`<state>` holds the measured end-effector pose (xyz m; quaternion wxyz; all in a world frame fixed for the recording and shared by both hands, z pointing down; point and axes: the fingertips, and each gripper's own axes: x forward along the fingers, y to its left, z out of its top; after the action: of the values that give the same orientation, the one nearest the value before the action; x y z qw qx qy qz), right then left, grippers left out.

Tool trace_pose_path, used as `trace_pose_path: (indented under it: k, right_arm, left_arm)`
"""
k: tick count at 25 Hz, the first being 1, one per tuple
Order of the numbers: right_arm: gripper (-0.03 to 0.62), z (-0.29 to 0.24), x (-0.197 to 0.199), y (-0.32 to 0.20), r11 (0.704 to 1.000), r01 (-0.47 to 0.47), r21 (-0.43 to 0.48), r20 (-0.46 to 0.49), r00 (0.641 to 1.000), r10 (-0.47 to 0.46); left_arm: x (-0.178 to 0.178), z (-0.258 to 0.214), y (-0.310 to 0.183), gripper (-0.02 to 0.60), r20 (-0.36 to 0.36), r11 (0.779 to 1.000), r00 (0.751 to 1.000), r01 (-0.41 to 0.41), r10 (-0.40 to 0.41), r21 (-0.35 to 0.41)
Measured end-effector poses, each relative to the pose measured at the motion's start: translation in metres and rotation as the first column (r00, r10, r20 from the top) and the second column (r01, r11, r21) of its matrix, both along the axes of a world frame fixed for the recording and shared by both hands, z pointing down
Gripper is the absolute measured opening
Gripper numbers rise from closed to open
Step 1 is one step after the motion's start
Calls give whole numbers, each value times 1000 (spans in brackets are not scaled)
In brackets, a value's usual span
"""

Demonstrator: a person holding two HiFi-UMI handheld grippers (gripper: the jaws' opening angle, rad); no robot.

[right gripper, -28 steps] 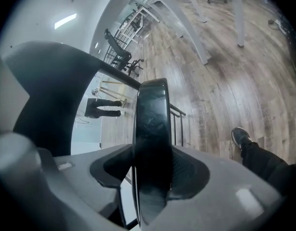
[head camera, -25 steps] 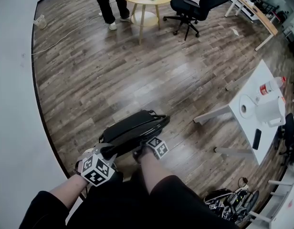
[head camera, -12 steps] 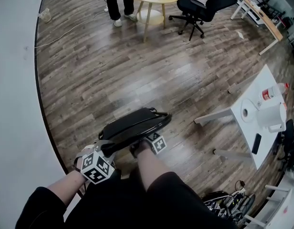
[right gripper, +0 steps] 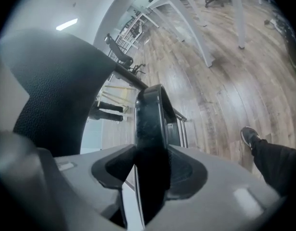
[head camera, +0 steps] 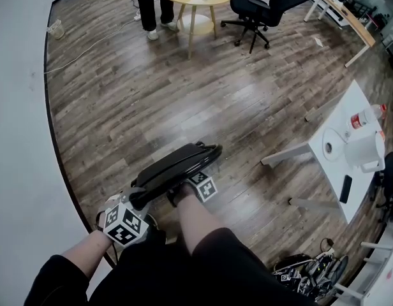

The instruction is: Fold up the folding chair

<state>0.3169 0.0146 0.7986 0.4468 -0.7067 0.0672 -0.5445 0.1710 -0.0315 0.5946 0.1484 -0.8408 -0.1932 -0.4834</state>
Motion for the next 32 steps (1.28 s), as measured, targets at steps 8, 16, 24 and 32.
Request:
trace_pose_path:
  k: [8,16,24,32]
  right_arm:
    - [226,-4,6,-19,982,176,66,-14,984,-176]
    - [267,-16,-8,-24,875,433,219,-66,901,-429]
    - [262,-68,-32,-18,698,672,245,-199,740,-642]
    - [262,-166,-23,-4,569,816,101,-444,549,-708]
  left_arm:
    - [15,-4,-26,64,-5,997,997,78,-78,12]
    - [25,-5,-44,63,14,997,997,77,-77,-17]
    - [38,-6,-60,63,15,995,996,87,-87,-42]
    - [43,-4,-59,69,20,999,1000,5,-4,-44]
